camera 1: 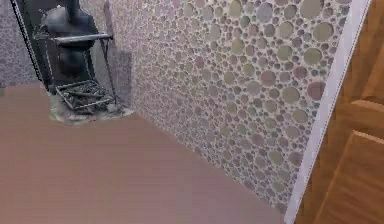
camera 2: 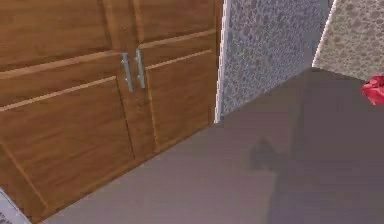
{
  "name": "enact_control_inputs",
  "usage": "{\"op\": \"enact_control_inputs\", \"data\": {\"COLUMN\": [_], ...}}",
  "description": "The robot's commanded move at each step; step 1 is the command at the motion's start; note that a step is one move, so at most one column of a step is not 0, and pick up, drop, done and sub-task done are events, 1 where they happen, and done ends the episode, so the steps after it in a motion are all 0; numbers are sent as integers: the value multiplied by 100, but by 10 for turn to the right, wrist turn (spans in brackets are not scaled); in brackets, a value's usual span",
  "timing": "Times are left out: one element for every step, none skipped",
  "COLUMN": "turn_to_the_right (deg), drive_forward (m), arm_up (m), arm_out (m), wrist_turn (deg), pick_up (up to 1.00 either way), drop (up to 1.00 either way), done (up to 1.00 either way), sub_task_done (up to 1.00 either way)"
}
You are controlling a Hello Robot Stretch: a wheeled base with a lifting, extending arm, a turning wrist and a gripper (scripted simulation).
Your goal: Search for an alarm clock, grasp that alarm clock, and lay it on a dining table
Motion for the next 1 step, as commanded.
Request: {"op": "enact_control_inputs", "data": {"turn_to_the_right": [450], "drive_forward": [0], "arm_up": [0], "arm_out": [0], "wrist_turn": [0], "pick_up": [0], "drop": [0], "done": [0], "sub_task_done": [0]}}
